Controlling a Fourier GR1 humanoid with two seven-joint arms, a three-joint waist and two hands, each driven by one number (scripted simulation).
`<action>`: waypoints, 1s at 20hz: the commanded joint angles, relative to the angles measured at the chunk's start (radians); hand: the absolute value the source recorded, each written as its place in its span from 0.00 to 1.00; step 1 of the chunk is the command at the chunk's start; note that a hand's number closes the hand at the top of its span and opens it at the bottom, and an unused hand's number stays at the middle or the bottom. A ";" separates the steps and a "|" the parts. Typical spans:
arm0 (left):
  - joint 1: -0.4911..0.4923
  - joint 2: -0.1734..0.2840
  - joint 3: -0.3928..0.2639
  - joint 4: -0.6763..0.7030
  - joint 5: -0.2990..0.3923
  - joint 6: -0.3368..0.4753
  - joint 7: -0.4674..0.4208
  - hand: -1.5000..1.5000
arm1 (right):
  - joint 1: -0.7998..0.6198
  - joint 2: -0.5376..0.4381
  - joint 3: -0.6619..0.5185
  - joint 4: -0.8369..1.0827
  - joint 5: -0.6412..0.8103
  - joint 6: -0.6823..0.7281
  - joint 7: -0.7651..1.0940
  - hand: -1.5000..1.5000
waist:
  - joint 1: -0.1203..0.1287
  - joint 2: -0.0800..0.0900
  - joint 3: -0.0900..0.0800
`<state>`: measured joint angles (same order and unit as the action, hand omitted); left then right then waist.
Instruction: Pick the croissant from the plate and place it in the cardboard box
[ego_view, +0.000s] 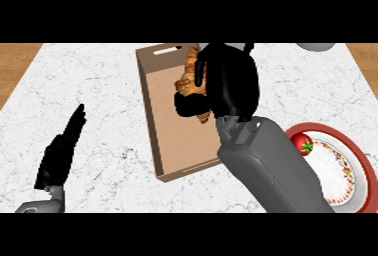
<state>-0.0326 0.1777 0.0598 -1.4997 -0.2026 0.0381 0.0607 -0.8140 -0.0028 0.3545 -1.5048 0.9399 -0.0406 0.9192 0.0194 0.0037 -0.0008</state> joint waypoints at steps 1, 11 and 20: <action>-0.007 0.015 0.004 -0.009 0.013 -0.031 0.015 0.50 | -0.115 0.003 0.008 0.258 -0.075 -0.134 -0.008 1.00 | 0.012 0.002 0.000; 0.043 -0.025 -0.030 -0.059 -0.018 -0.001 -0.004 0.50 | -0.227 0.003 0.059 0.700 -0.265 -0.350 -0.077 1.00 | 0.033 0.006 0.000; -0.018 -0.032 -0.040 -0.034 -0.035 -0.002 0.031 0.50 | -0.314 0.003 0.034 0.927 -0.490 -0.551 -0.292 0.00 | 0.052 0.015 0.001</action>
<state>-0.0337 0.1610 0.0349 -1.5339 -0.2196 0.0223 0.0750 -1.1087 -0.0002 0.3842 -0.6468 0.5340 -0.4958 0.6976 0.0607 0.0152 -0.0003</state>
